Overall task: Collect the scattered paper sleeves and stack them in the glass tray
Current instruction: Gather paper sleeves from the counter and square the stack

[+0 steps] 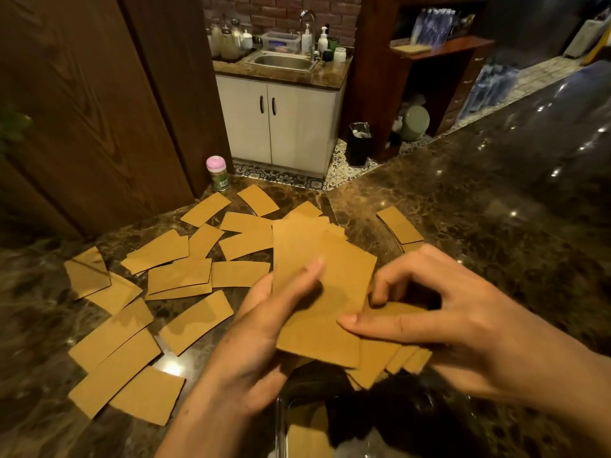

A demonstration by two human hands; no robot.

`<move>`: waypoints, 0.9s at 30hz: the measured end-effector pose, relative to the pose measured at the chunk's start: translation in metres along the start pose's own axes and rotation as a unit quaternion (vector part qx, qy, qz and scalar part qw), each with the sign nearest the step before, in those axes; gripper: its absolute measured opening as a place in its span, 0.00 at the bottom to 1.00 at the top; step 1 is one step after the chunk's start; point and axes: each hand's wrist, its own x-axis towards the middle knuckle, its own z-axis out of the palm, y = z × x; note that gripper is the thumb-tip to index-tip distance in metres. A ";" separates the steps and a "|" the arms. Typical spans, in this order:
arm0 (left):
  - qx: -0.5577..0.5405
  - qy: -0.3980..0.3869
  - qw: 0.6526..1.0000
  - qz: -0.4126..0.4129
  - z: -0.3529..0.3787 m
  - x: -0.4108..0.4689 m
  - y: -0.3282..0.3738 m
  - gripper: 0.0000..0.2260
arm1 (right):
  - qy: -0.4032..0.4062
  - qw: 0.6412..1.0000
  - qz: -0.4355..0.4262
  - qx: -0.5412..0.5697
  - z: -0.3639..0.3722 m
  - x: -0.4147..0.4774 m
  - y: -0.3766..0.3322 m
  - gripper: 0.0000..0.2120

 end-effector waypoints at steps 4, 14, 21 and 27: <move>0.027 0.000 0.999 0.046 0.000 -0.004 -0.002 0.21 | -0.089 0.995 0.022 0.047 -0.014 -0.007 0.002 0.30; 0.184 0.002 0.972 0.144 0.000 0.003 -0.012 0.19 | 0.089 0.786 0.323 0.520 -0.020 0.016 -0.008 0.11; 0.155 0.025 0.970 0.187 -0.001 0.003 -0.011 0.20 | 0.204 0.748 0.345 0.528 -0.010 0.027 -0.006 0.13; 0.099 0.069 0.971 0.206 0.003 0.004 -0.013 0.21 | 0.129 0.788 0.338 0.498 -0.002 0.014 0.002 0.13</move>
